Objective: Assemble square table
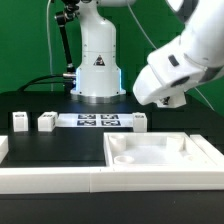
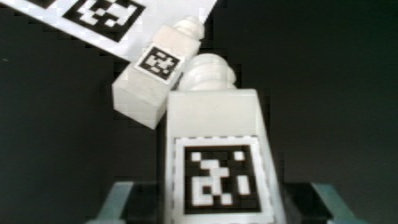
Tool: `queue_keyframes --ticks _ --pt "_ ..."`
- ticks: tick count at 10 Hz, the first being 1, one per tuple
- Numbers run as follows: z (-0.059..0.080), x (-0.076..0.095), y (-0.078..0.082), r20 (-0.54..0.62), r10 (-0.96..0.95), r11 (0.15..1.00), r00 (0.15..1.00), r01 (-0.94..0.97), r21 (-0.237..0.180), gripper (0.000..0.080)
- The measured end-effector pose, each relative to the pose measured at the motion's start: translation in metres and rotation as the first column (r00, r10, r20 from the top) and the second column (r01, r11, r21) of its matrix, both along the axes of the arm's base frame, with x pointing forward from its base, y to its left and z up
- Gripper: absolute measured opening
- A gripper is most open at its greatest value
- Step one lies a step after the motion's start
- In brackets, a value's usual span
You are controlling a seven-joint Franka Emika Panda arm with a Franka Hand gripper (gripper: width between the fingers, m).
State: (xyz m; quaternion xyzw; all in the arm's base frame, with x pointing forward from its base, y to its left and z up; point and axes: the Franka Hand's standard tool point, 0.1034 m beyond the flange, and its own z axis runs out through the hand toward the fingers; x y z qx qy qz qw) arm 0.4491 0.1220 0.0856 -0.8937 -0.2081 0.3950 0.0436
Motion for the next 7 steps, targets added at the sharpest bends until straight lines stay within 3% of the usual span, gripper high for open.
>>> queue_keyframes --ticks 1,2,4,7 --pt "0.004 0.01 -0.01 0.11 -0.003 0.999 0.994 -0.002 0.047 0.0288" --pt "0.015 0.013 -0.019 0.137 -0.015 0.998 0.99 0.007 0.059 0.0288" --pt "0.029 0.038 -0.025 0.23 -0.035 0.996 0.973 0.016 0.083 0.0288" --pt "0.024 0.049 -0.028 0.441 -0.101 0.989 0.892 0.044 0.138 0.0288"
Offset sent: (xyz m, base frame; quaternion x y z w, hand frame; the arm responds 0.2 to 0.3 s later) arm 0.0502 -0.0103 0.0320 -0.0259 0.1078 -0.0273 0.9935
